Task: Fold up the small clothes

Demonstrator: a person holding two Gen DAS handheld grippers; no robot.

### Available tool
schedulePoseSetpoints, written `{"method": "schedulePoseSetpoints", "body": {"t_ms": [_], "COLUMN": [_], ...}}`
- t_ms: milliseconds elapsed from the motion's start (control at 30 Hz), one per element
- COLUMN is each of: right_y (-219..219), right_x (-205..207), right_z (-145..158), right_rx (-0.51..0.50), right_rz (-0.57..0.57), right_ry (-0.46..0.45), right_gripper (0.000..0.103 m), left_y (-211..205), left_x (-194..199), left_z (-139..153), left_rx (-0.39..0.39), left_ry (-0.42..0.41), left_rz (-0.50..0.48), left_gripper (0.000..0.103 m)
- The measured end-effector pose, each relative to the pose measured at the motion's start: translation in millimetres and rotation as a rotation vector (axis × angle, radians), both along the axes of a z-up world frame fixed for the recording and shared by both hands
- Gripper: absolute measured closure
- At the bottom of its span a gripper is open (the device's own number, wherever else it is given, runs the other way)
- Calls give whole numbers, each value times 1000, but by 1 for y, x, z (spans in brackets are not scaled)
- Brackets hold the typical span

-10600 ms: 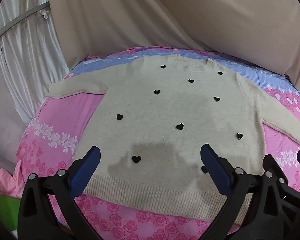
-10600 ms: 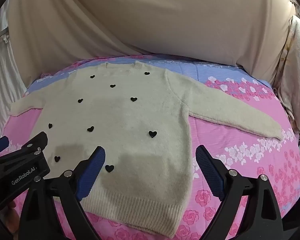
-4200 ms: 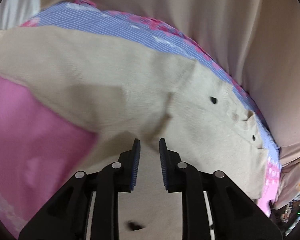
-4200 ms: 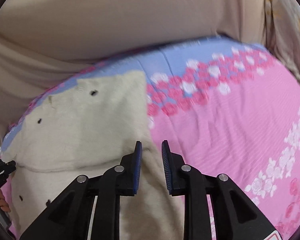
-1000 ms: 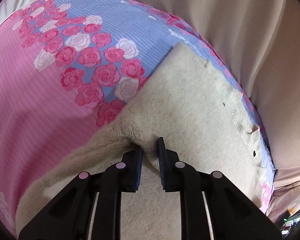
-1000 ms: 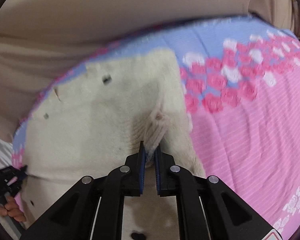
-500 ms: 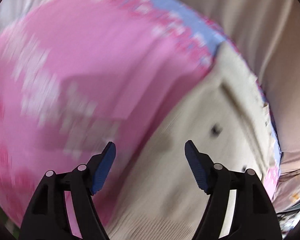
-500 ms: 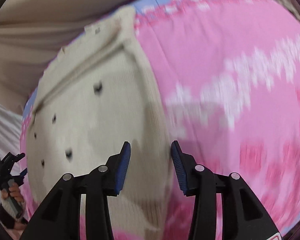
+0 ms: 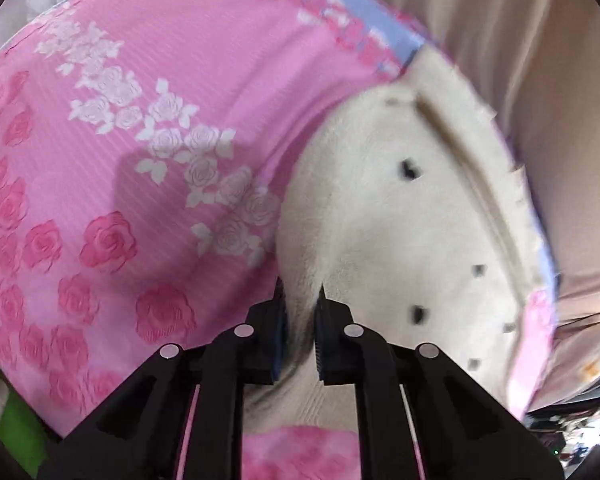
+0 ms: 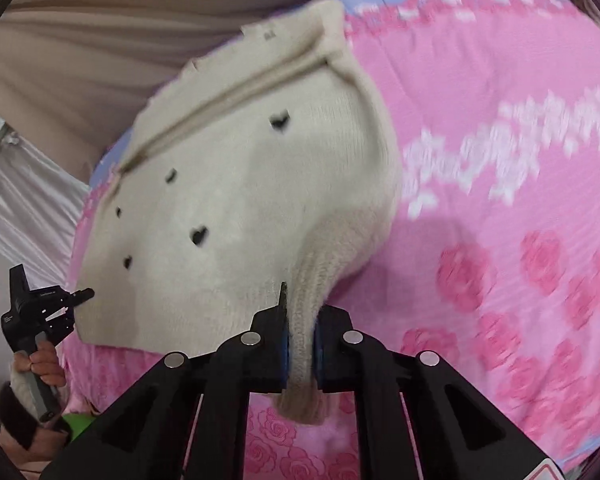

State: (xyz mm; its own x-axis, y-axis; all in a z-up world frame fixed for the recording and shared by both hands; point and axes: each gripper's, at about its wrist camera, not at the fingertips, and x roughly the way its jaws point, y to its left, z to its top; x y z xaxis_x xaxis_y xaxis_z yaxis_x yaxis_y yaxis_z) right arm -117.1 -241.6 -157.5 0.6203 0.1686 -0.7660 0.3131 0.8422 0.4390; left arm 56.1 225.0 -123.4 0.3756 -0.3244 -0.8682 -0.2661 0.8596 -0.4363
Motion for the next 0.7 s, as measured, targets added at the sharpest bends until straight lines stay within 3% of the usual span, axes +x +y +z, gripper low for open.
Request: {"method": "schedulePoseSetpoints", "body": {"t_ms": [133,233,433,567,633,667,700], "right_y": [-21,-33,-29,-27,-29,-30,-31], "right_x": [-26,-56,-106,-110,-104,-102,-101], "right_z": [37,39,-21,-50,-50,-50,-50], "right_rx": [-73,-112,-140,-104,-74,-71,-73], "right_rz": [33,57,129,139,141,142,142], "right_ry": [12,60,233,258,256,264,270], "right_gripper": [96,96,96,94,90,83,81], "left_y": [-2,-8,-24,-32,-33,-33,-32], "left_x": [-30,-68,-130,-142,-141,-140,-143], "left_z": [27,27,-20,-31,-31,-31,-35], "left_rx": [-79,-92,-43,-15,-8,-4,-2], "left_ry": [1,51,205,232,222,226,232], "left_rz": [-17,-49,-61,-41,-20,-1,16], "left_gripper": [97,97,97,96,90,83,65]}}
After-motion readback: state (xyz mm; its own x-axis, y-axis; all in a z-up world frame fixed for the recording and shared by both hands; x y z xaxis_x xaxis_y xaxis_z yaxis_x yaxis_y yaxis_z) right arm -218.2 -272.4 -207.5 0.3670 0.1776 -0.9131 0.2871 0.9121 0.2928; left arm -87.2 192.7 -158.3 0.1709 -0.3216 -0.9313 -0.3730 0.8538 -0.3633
